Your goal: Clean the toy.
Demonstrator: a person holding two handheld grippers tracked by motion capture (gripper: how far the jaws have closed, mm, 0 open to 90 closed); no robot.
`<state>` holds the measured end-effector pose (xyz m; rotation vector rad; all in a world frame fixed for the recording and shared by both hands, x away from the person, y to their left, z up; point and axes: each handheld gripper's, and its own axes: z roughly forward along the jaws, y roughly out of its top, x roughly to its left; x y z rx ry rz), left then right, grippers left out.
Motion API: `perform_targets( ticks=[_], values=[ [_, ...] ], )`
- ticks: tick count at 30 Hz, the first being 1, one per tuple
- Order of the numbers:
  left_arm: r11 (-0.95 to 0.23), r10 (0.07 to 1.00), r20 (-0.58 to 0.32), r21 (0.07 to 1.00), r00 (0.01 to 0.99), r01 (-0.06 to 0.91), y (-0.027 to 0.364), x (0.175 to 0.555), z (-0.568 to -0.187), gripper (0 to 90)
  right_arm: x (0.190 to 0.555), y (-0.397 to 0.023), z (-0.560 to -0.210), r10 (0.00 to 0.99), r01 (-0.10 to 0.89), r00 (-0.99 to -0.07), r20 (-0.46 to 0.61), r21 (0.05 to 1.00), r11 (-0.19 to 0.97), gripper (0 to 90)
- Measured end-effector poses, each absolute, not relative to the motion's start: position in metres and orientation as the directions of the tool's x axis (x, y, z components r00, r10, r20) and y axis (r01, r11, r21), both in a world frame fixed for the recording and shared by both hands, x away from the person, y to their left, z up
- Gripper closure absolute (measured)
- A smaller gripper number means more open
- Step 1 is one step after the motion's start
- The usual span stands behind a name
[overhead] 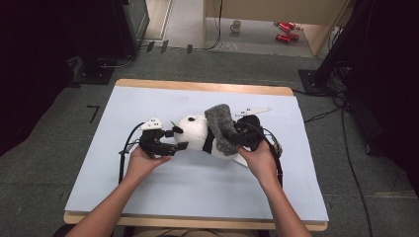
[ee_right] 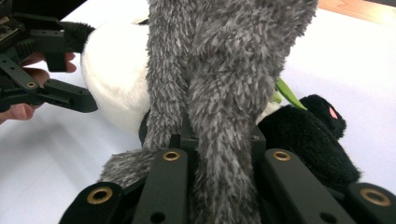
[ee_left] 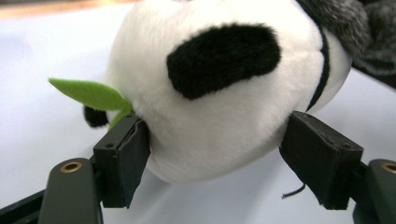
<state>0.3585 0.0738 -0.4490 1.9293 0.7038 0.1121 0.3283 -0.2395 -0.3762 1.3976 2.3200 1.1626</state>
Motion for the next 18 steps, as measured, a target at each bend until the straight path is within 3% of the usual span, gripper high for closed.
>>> perform_targets(
  ticks=[6,11,18],
  values=[
    [-0.346,0.476,-0.152,0.873,0.866,0.344,0.072,0.37,-0.449,21.0,0.331,-0.242,-0.377,0.813,0.667,-0.534,0.233,0.706,0.236,78.2],
    [-0.299,0.456,-0.225,0.873,0.861,0.386,0.071,0.381,-0.451,18.7,0.334,-0.241,-0.378,0.811,0.67,-0.534,0.239,0.705,0.233,78.3],
    [-0.265,0.493,-0.314,0.834,0.811,0.484,0.071,0.381,-0.453,46.5,0.337,-0.238,-0.377,0.81,0.67,-0.529,0.252,0.711,0.216,78.6]
  ],
)
